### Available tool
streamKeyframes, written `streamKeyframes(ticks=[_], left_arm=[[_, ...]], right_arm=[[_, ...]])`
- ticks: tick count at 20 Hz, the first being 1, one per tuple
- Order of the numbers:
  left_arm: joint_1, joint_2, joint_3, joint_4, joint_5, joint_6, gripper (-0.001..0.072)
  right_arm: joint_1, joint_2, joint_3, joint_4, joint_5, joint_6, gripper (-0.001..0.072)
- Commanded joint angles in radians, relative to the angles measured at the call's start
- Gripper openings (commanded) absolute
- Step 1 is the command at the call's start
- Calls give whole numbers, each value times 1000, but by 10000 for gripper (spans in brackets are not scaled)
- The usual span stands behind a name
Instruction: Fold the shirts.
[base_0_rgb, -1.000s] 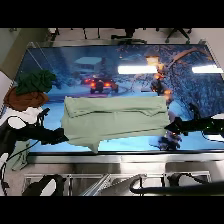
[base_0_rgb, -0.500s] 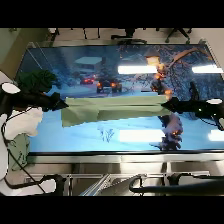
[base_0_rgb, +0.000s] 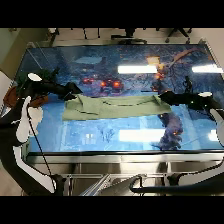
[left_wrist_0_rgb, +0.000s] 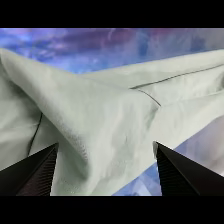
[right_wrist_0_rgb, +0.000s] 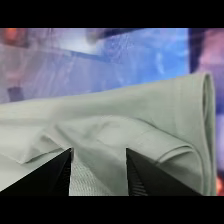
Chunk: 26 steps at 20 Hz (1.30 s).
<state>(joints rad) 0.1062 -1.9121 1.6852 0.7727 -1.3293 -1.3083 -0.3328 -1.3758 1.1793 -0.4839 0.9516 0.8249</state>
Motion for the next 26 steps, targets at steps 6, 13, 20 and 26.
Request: streamKeyframes(ticks=[6,13,20,26], left_arm=[[-8,-91,197,-8,-187,-70,663],[-51,-91,270,-16,-213,-104,663],[-246,-96,290,-14,-68,-99,15],[-542,-218,290,-15,156,-107,15]], right_arm=[[-67,-36,31,-133,26,51,665],[-12,-117,31,-61,62,49,408],[16,-38,117,-50,211,45,23],[-21,203,341,-43,507,259,22]])
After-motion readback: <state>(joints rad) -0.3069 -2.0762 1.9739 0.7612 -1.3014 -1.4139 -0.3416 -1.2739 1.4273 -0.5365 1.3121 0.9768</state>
